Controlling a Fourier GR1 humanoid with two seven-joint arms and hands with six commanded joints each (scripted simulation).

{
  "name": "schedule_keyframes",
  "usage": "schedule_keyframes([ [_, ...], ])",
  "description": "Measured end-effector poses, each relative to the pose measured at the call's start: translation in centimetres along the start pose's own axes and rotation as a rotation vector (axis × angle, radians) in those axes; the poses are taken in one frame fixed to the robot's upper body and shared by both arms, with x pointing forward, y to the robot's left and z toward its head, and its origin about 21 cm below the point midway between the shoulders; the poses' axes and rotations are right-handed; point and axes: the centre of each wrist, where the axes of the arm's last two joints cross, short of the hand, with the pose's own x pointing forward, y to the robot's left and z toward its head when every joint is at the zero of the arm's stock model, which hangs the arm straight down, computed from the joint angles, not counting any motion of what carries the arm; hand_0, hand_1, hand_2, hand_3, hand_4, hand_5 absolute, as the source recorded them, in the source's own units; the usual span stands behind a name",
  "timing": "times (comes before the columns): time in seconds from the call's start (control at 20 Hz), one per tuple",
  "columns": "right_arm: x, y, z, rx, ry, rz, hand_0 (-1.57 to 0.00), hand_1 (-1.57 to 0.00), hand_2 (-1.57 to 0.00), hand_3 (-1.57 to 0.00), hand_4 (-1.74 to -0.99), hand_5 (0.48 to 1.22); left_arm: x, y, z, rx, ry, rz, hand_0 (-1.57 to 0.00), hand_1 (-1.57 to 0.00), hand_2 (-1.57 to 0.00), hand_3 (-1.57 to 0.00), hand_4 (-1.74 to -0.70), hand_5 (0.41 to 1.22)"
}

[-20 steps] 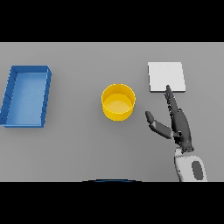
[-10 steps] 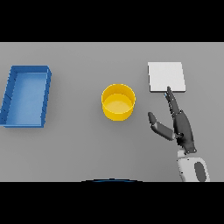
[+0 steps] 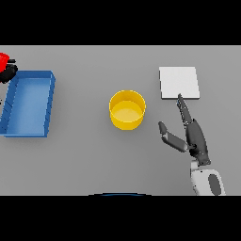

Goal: Pick up the red beaker and tilt it to pour out 1 green nut into yellow bowl. Pick up the yellow bowl and place it on the metallic measuring scale.

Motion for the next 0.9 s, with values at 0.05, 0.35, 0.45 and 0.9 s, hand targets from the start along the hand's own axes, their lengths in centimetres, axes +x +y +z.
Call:
schedule_keyframes([
  [0.05,0.0,0.3,-0.2,0.002,0.009,0.000,0.00,0.00,0.00,0.00,-1.161,0.671,-0.3,-0.1,0.5,0.001,0.014,0.006,-1.57,-1.57,-1.57,-1.57,-1.74,0.984],
  [0.35,0.2,0.2,-0.3,-0.007,0.019,-0.010,0.00,0.00,0.00,0.00,-1.149,0.670,-0.5,0.6,3.0,-0.117,0.004,-0.001,-0.94,-0.86,-0.82,-0.84,-1.13,0.705],
  [0.45,0.0,0.4,0.2,-0.007,0.005,-0.011,0.00,0.00,0.00,0.00,-1.153,0.670,-0.7,1.5,3.3,-0.204,-0.015,0.040,-0.60,-0.55,-0.52,-0.54,-0.98,0.664],
  [0.9,0.0,0.4,0.0,-0.011,0.016,0.029,0.00,0.00,0.00,0.00,-1.144,0.644,-1.0,0.8,3.4,-0.209,0.001,-0.142,-0.08,-0.07,-0.07,-0.07,-0.78,0.631],
])
